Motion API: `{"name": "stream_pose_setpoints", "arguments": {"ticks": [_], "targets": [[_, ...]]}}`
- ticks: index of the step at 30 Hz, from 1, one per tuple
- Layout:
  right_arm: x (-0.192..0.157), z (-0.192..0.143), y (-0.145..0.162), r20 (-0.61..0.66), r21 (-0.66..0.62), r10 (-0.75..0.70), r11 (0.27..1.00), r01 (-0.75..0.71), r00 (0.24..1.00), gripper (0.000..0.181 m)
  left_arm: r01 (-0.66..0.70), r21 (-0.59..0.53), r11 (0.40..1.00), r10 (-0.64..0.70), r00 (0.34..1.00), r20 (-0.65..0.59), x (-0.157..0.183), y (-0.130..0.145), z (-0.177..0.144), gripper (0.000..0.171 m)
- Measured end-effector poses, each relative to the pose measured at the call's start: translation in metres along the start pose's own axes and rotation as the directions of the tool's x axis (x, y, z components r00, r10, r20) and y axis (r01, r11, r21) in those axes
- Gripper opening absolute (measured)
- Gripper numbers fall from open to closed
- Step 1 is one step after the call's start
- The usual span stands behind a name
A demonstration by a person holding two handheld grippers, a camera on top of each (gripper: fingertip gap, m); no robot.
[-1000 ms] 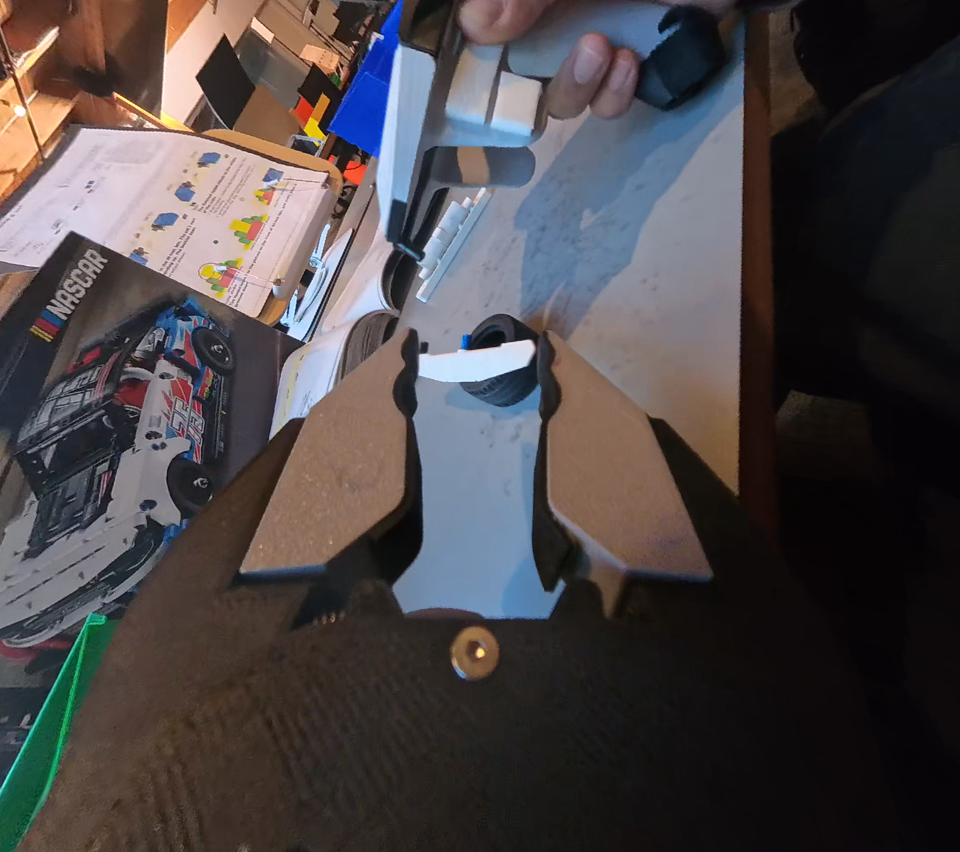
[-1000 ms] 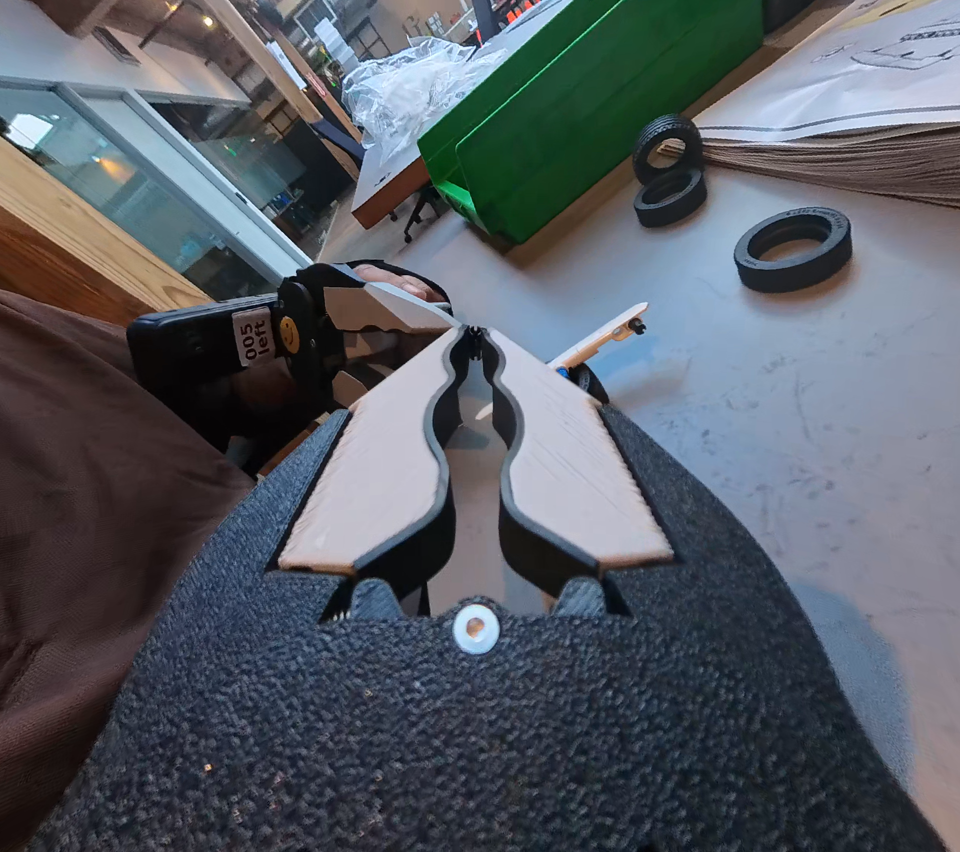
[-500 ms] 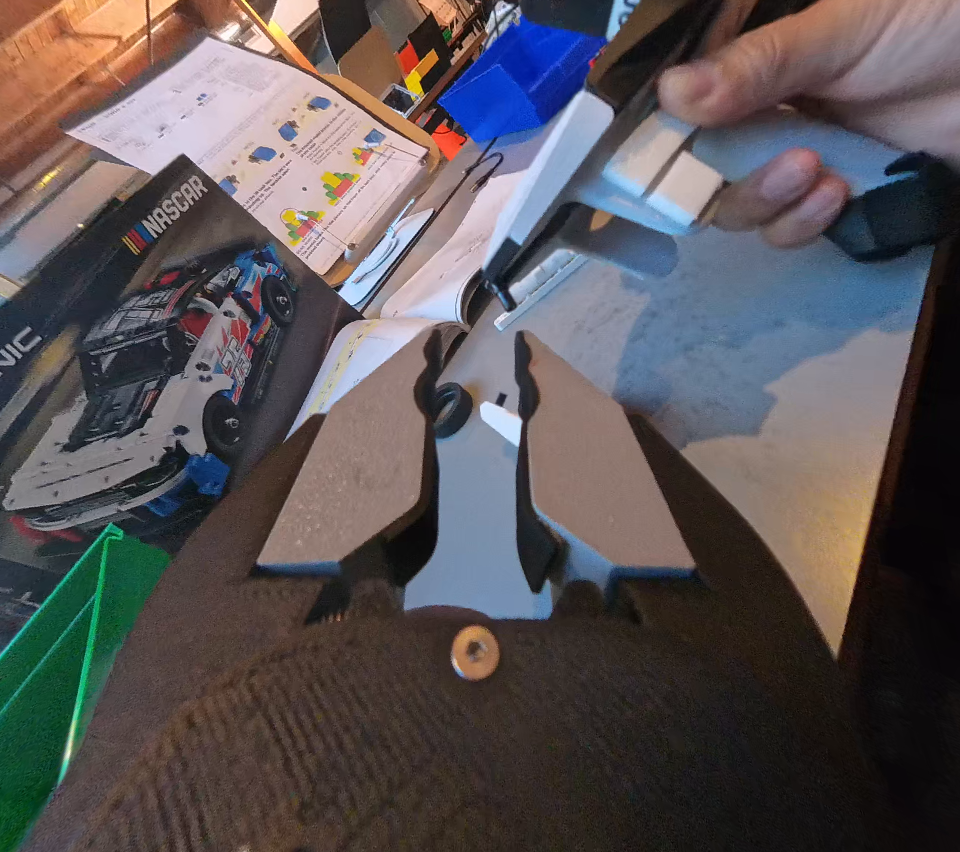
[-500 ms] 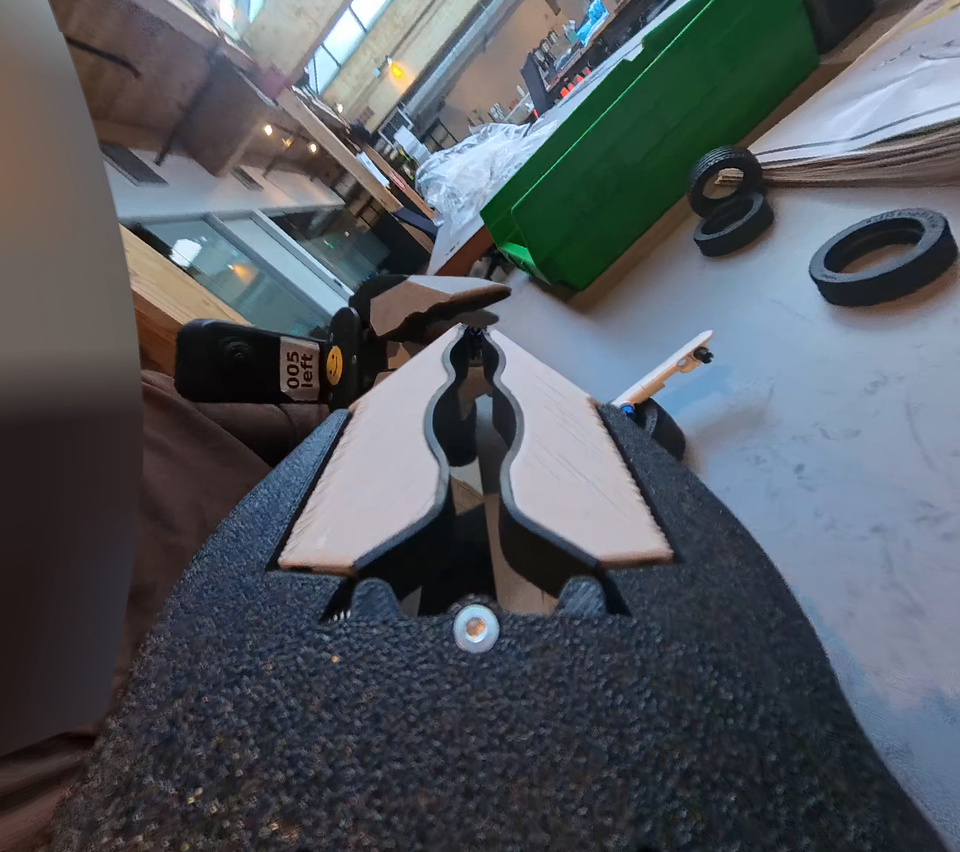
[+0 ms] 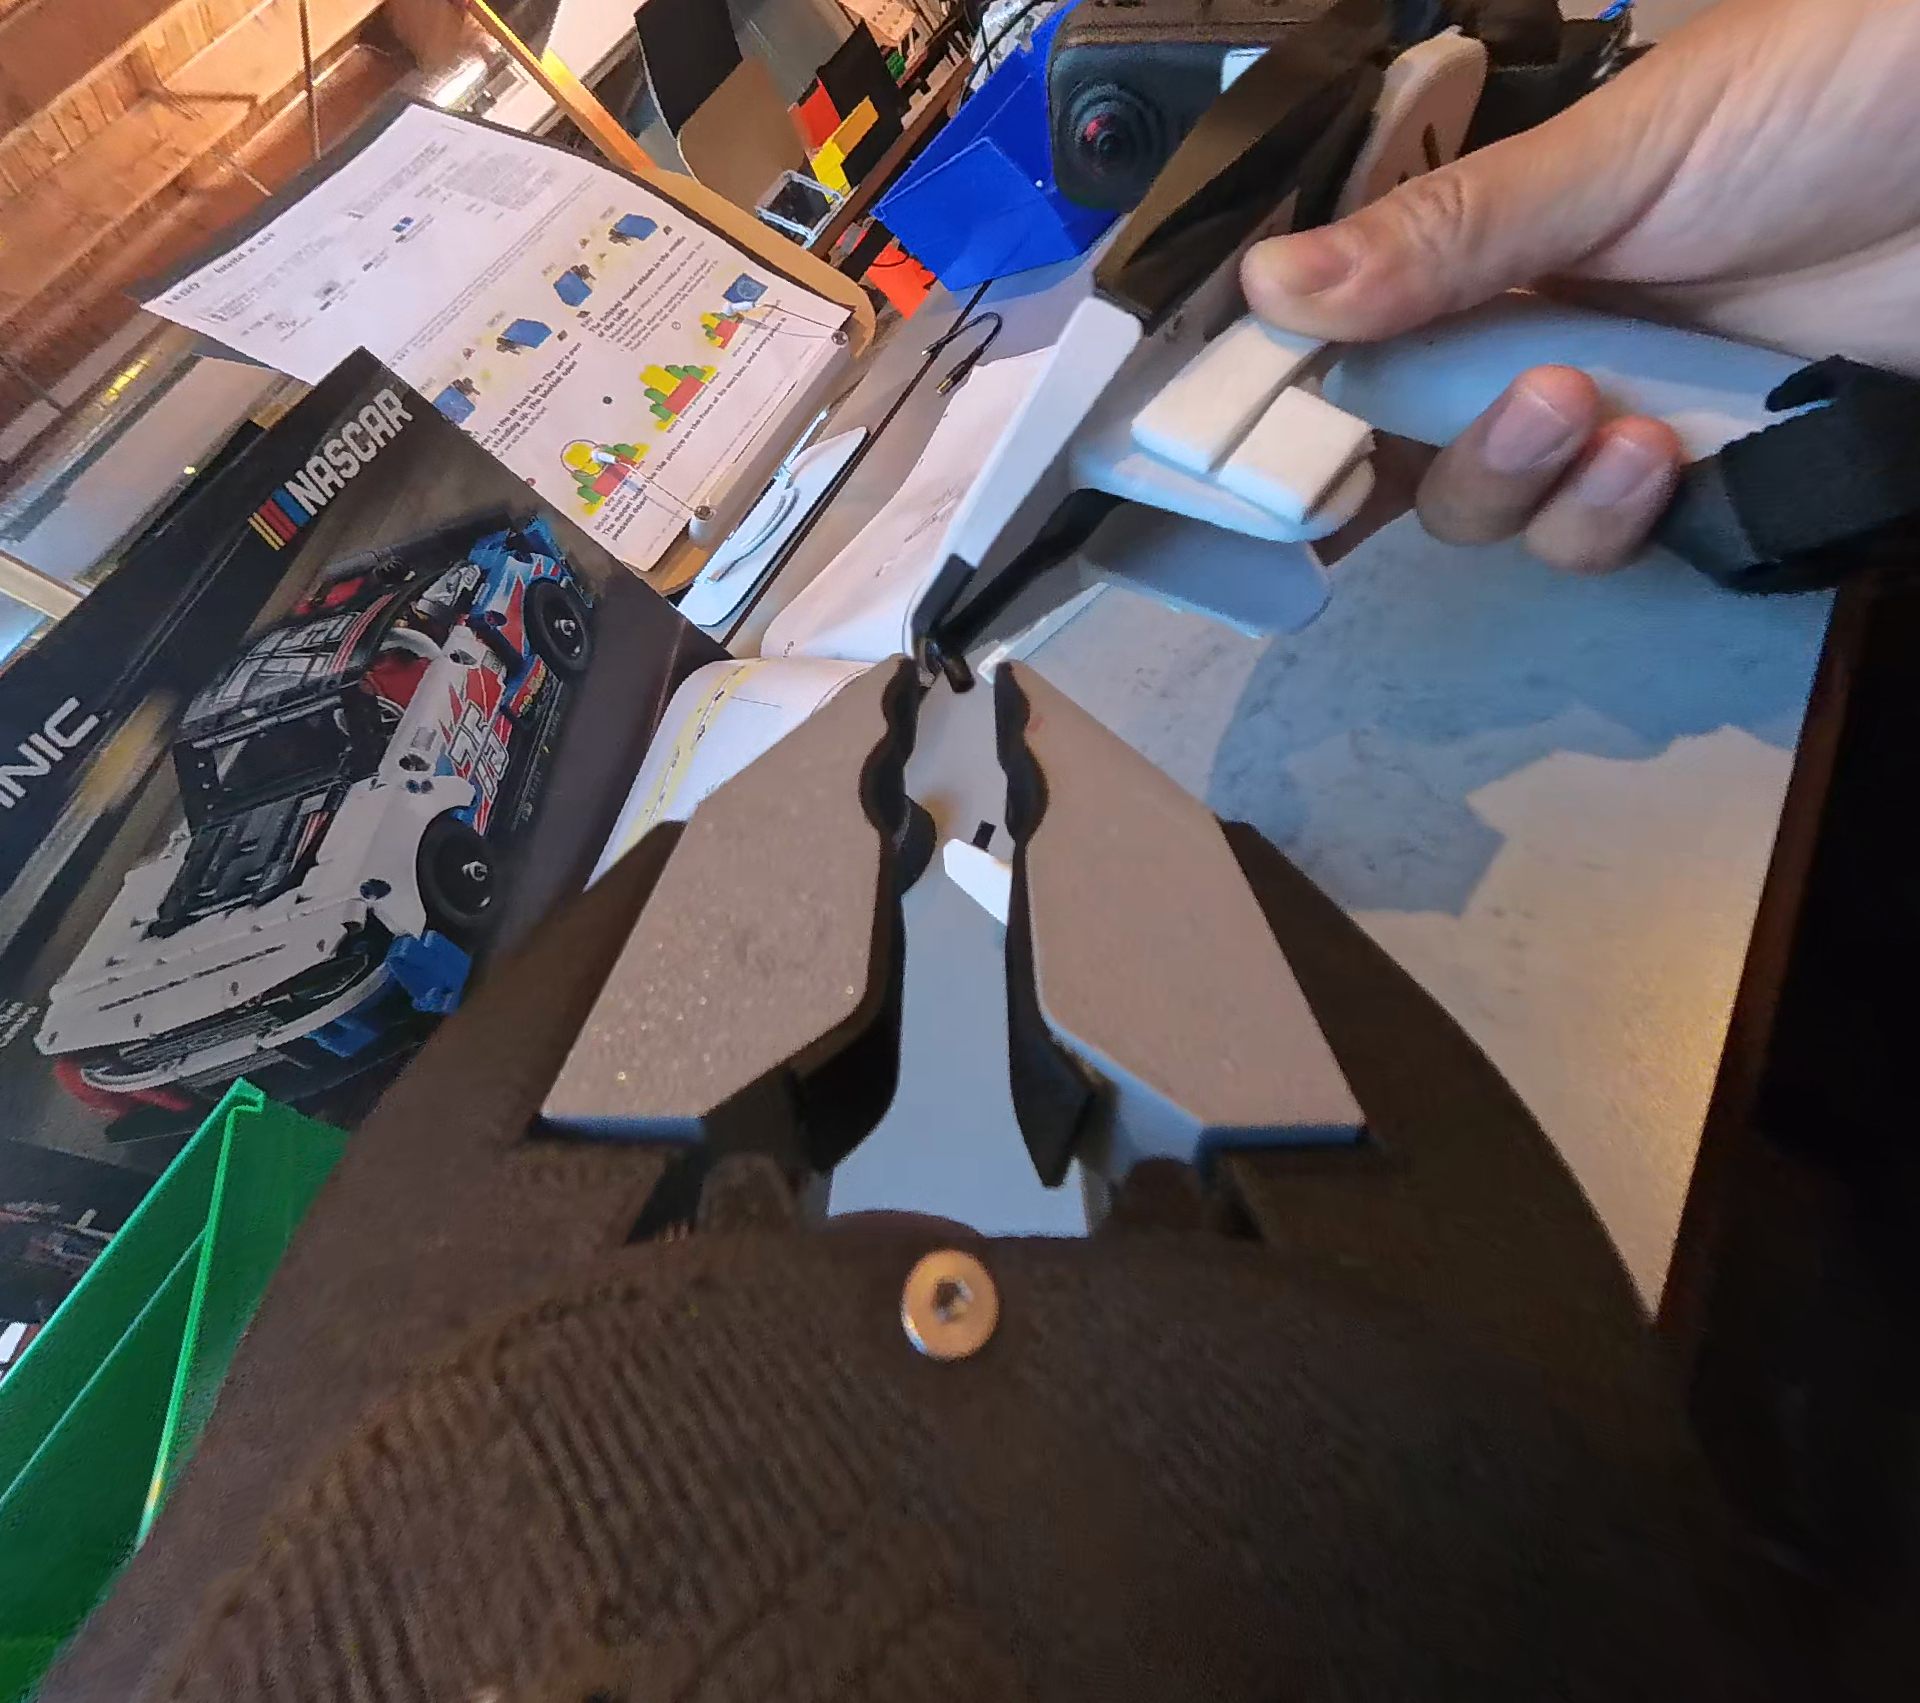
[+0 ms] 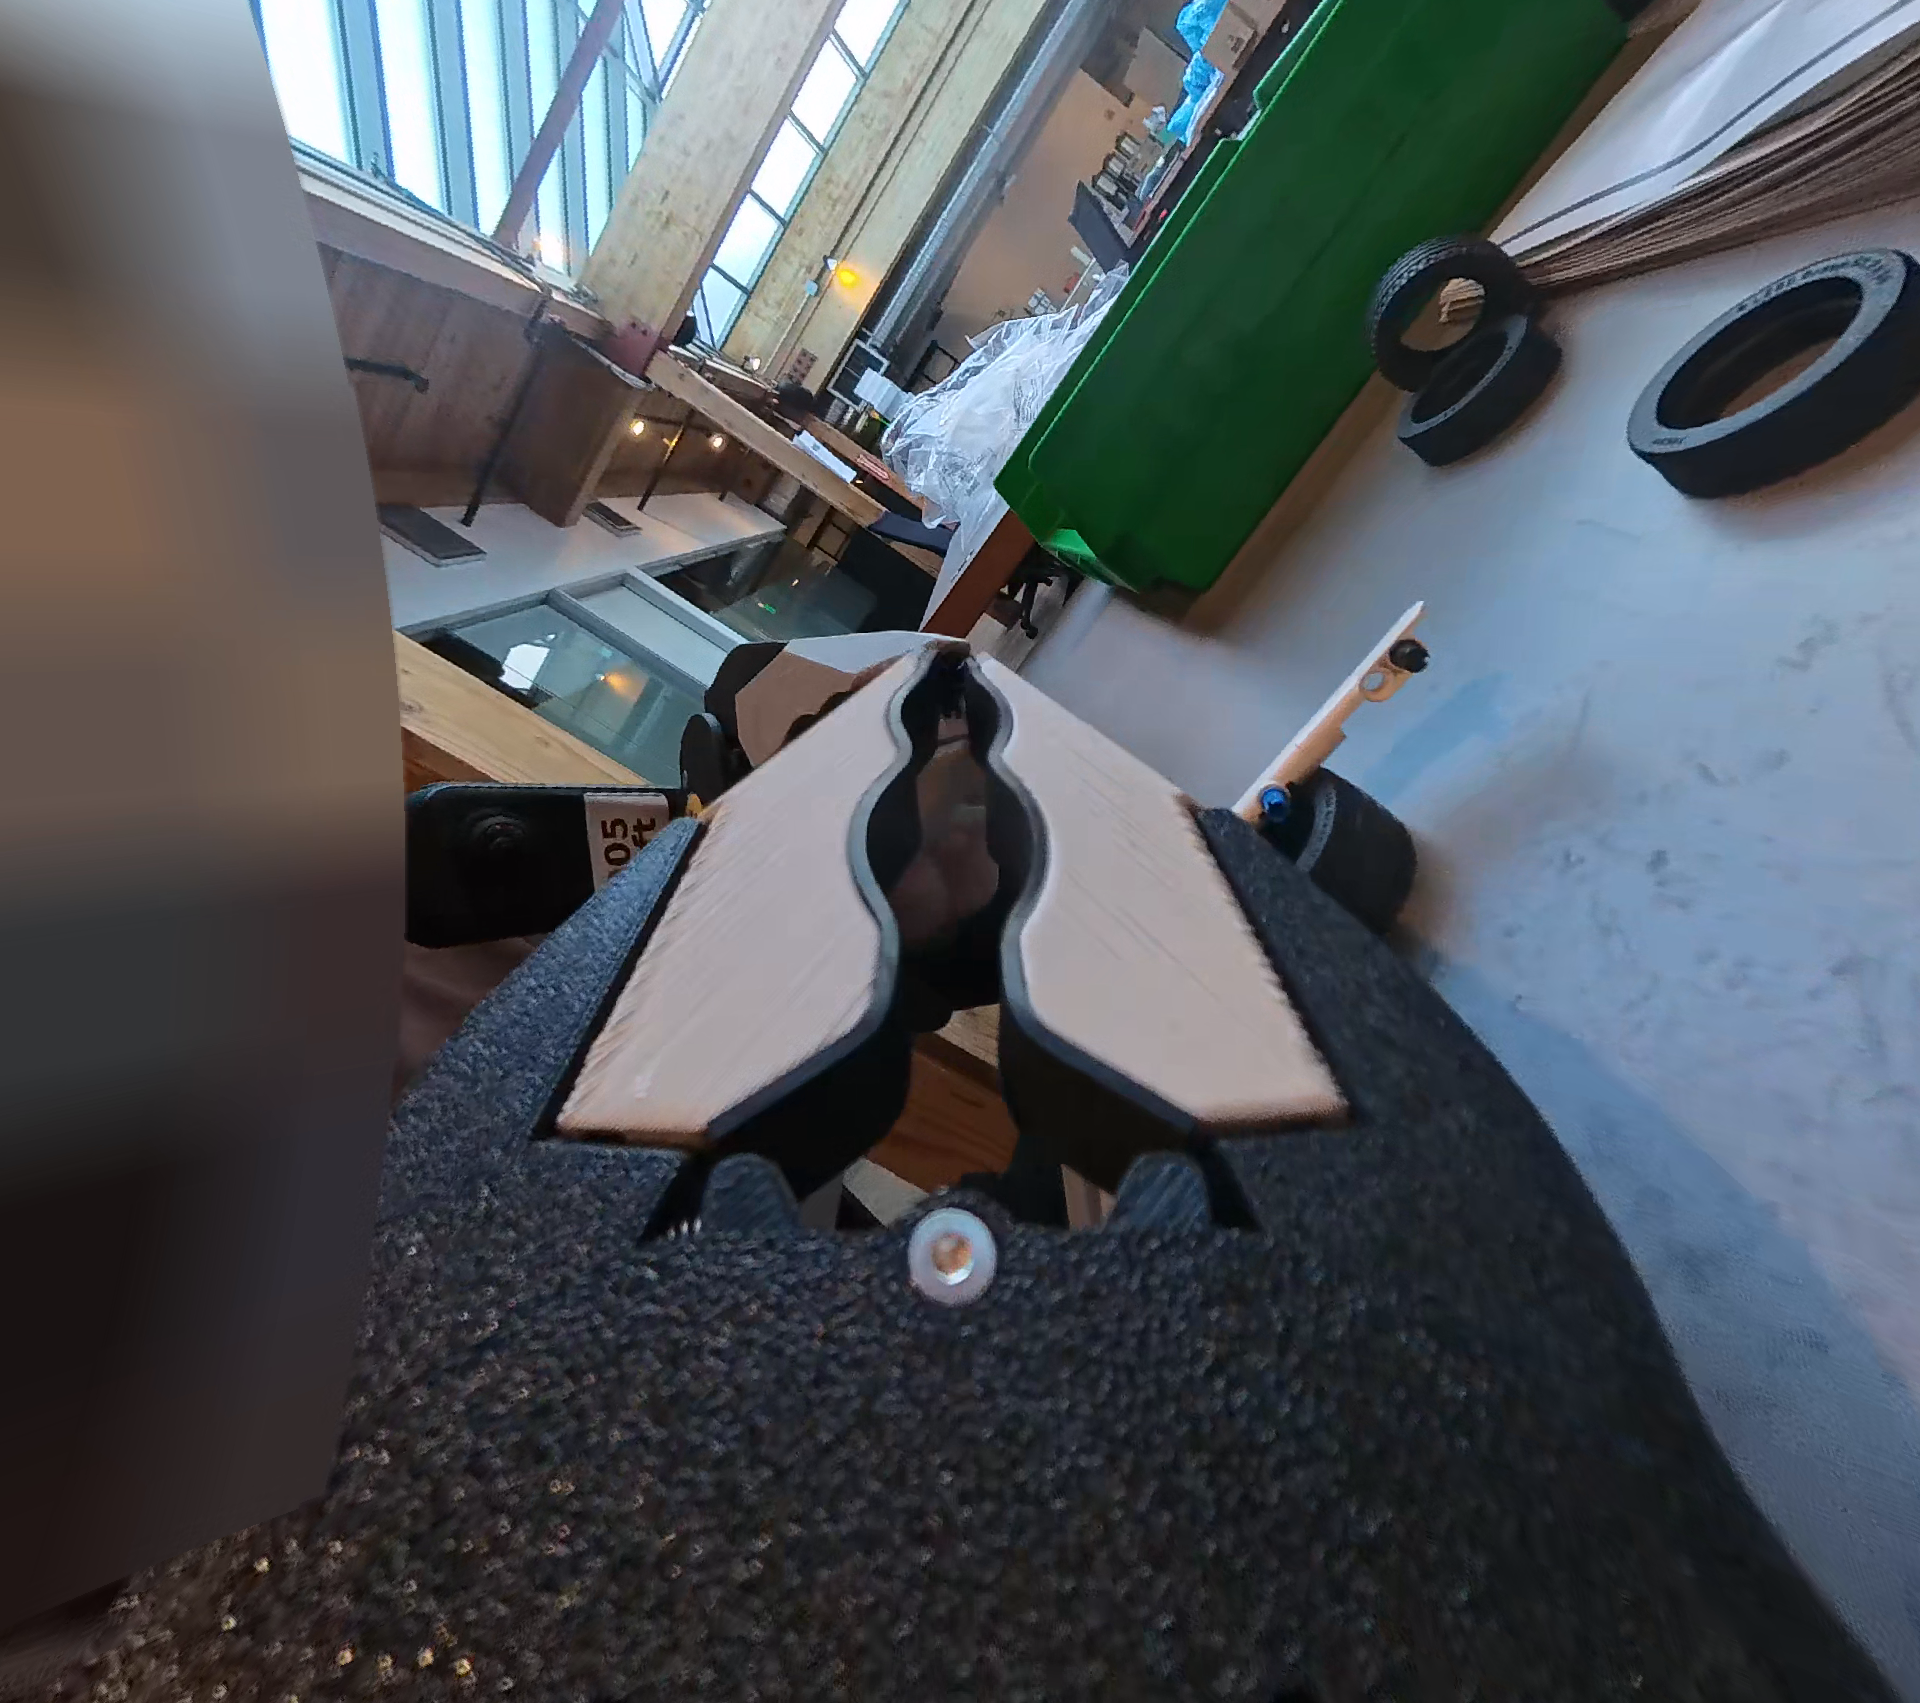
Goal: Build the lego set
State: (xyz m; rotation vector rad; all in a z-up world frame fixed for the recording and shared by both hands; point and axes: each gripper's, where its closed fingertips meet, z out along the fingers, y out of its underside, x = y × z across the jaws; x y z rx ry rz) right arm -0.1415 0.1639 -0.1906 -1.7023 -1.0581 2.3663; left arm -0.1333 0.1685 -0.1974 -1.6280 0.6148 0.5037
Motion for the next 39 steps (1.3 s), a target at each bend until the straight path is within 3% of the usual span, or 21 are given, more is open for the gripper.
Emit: {"name": "stream_pose_setpoints", "arguments": {"ticks": [7, 11, 13, 16, 19, 24, 29, 32, 34, 39], "targets": [[-0.001, 0.003, 0.004, 0.006, -0.013, -0.001, 1.000, 0.001, 1.000, 0.004, -0.015, -0.004, 1.000, 0.015, 1.000, -0.014, 0.000, 0.003, -0.002, 0.004], [-0.001, 0.002, 0.012, -0.002, -0.121, -0.120, 0.985, 0.119, 0.993, 0.004, -0.055, 0.000, 0.999, 0.054, 0.993, -0.108, 0.003, 0.005, -0.006, 0.002], [-0.001, -0.002, 0.019, -0.004, -0.230, -0.255, 0.941, 0.247, 0.967, 0.004, -0.103, 0.016, 0.995, 0.104, 0.977, -0.184, 0.010, 0.005, -0.009, 0.002], [-0.004, -0.006, 0.030, 0.016, -0.366, -0.494, 0.806, 0.464, 0.870, 0.005, -0.203, 0.090, 0.975, 0.218, 0.952, -0.214, 0.017, 0.001, -0.016, 0.002], [-0.008, -0.009, 0.036, 0.041, -0.423, -0.613, 0.705, 0.570, 0.789, 0.005, -0.244, 0.140, 0.960, 0.271, 0.937, -0.219, 0.023, -0.002, -0.020, 0.002], [-0.012, -0.007, 0.039, 0.049, -0.416, -0.567, 0.737, 0.533, 0.822, 0.005, -0.280, 0.168, 0.945, 0.307, 0.936, -0.169, 0.024, -0.005, -0.022, 0.002], [-0.003, -0.007, 0.038, -0.005, -0.432, -0.569, 0.743, 0.512, 0.822, 0.004, -0.202, 0.098, 0.974, 0.220, 0.950, -0.223, 0.025, 0.006, -0.018, 0.004], [0.014, -0.012, 0.041, -0.070, -0.475, -0.587, 0.731, 0.490, 0.807, 0.004, -0.050, -0.030, 0.998, 0.037, 0.941, -0.336, 0.027, 0.026, -0.020, 0.046], [0.024, -0.014, 0.050, -0.100, -0.506, -0.586, 0.726, 0.466, 0.804, 0.004, -0.025, -0.094, 0.995, -0.011, 0.932, -0.363, 0.034, 0.039, -0.025, 0.054], [0.036, -0.012, 0.059, -0.158, -0.569, -0.624, 0.691, 0.446, 0.765, 0.004, -0.299, -0.187, 0.936, 0.247, 0.934, -0.258, 0.050, 0.069, -0.019, 0.038]]}}
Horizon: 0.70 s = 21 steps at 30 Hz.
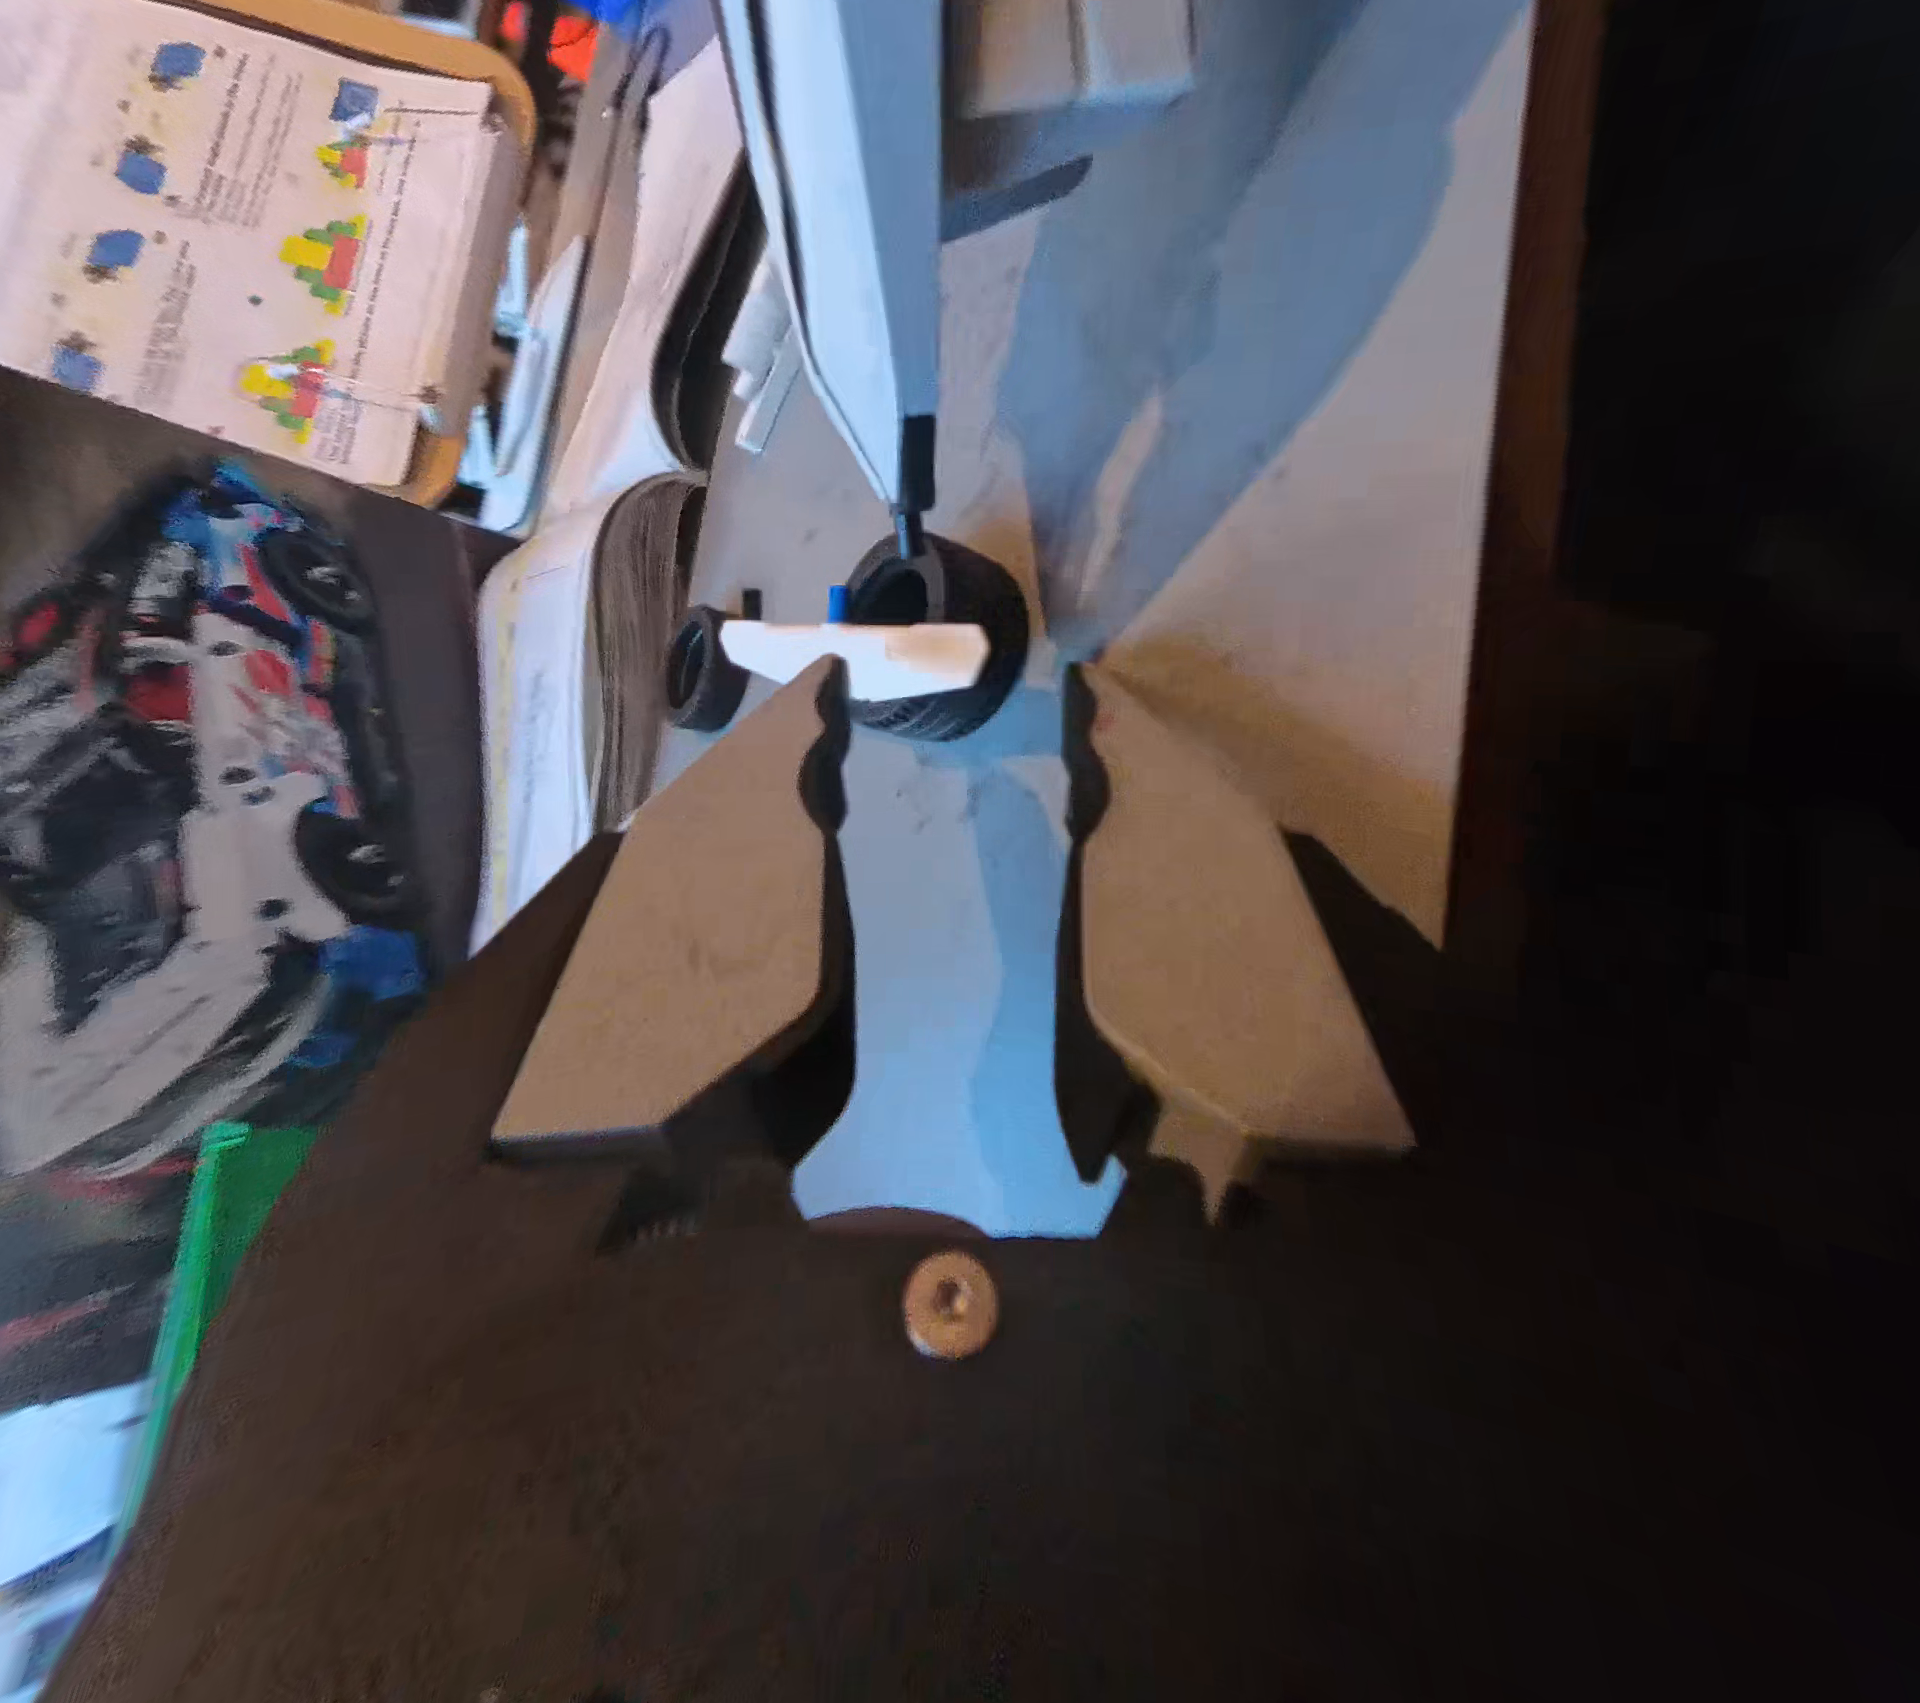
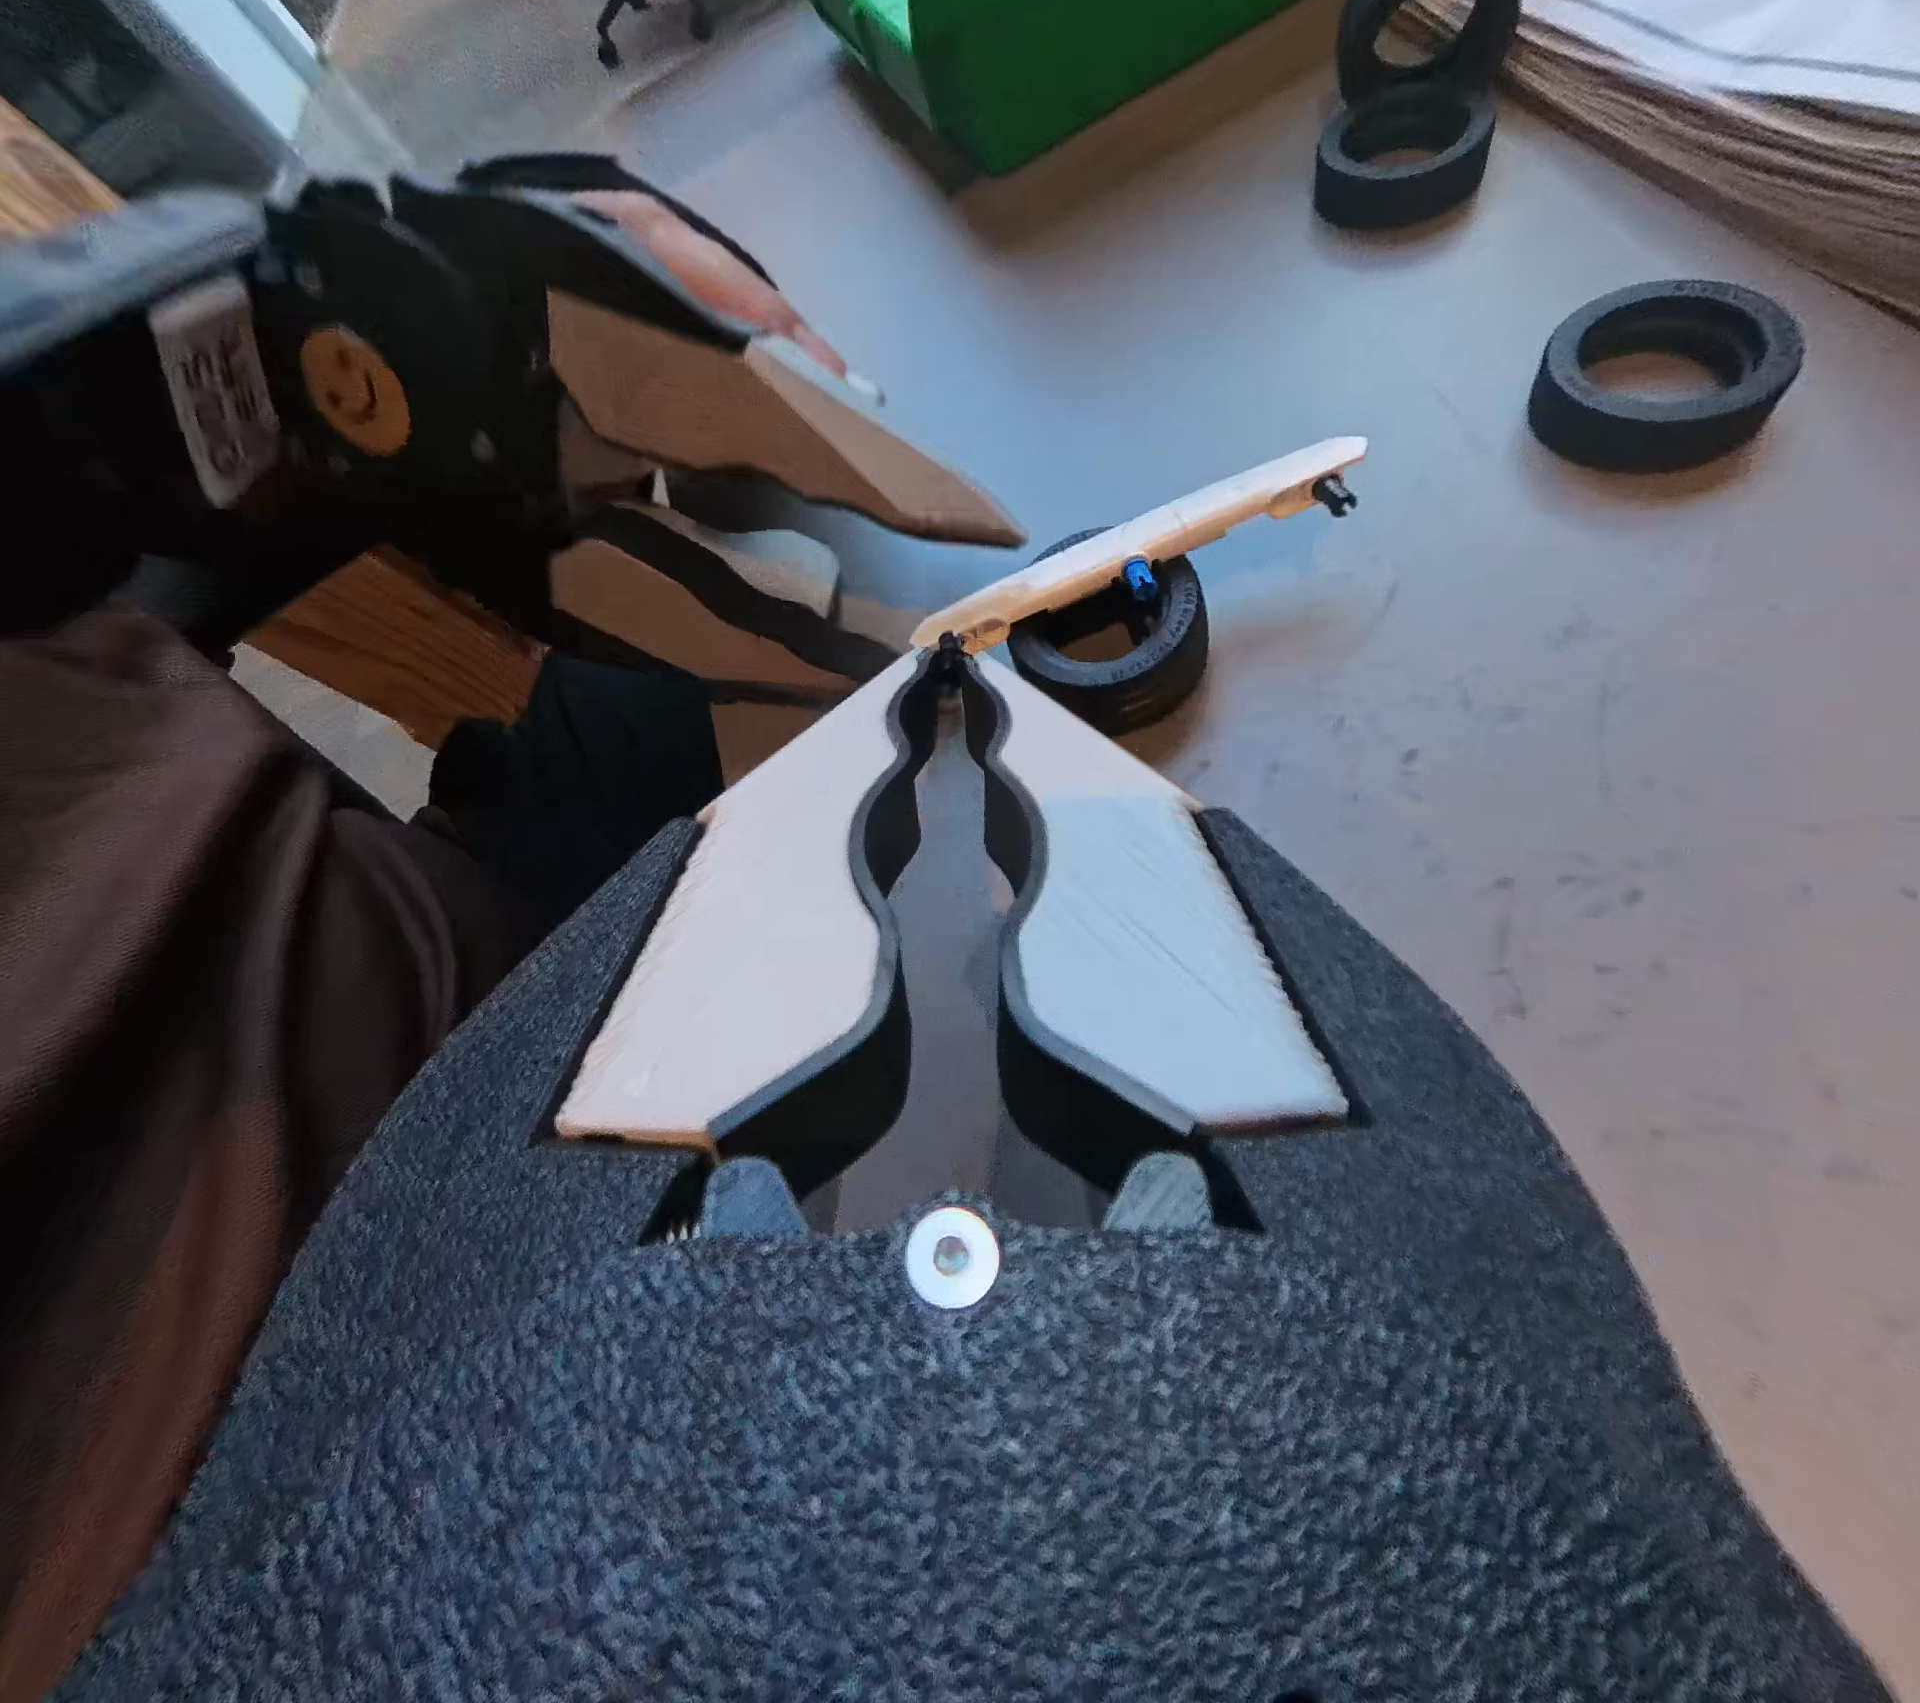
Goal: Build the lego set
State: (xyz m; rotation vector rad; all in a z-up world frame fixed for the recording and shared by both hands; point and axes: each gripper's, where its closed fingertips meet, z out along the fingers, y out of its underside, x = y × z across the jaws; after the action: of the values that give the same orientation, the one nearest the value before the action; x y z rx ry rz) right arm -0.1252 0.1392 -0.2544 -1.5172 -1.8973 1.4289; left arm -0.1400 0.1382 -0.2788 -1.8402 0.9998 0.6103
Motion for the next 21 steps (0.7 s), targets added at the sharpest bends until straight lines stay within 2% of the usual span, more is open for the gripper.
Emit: {"name": "stream_pose_setpoints", "arguments": {"ticks": [2, 5, 8, 12, 16, 21], "targets": [[0.000, 0.002, 0.001, 0.005, -0.007, 0.023, 1.000, -0.023, 1.000, 0.004, -0.043, -0.037, 0.998, 0.046, 0.997, 0.064, -0.002, 0.001, 0.007, 0.025], [0.002, 0.002, -0.001, 0.002, 0.002, 0.044, 0.999, -0.044, 0.999, 0.004, 0.000, -0.045, 0.999, 0.005, 0.995, 0.104, -0.007, -0.001, 0.012, 0.025], [0.004, 0.003, -0.003, -0.008, 0.015, 0.049, 0.999, -0.049, 0.999, 0.004, 0.006, -0.067, 0.998, 0.004, 0.989, 0.147, -0.012, 0.000, 0.014, 0.016], [0.000, 0.003, -0.012, 0.000, 0.059, 0.014, 0.998, -0.014, 1.000, 0.004, 0.069, 0.019, 0.997, -0.071, 0.980, 0.188, -0.021, -0.008, 0.003, 0.008], [-0.001, 0.000, -0.018, -0.012, 0.081, -0.097, 0.992, 0.098, 0.995, 0.004, 0.187, 0.111, 0.976, -0.205, 0.964, 0.171, -0.035, -0.011, -0.007, 0.006], [-0.001, 0.002, -0.025, -0.029, 0.086, -0.190, 0.978, 0.192, 0.981, 0.003, 0.231, 0.152, 0.961, -0.244, 0.967, 0.075, -0.032, -0.011, -0.009, 0.005]]}}
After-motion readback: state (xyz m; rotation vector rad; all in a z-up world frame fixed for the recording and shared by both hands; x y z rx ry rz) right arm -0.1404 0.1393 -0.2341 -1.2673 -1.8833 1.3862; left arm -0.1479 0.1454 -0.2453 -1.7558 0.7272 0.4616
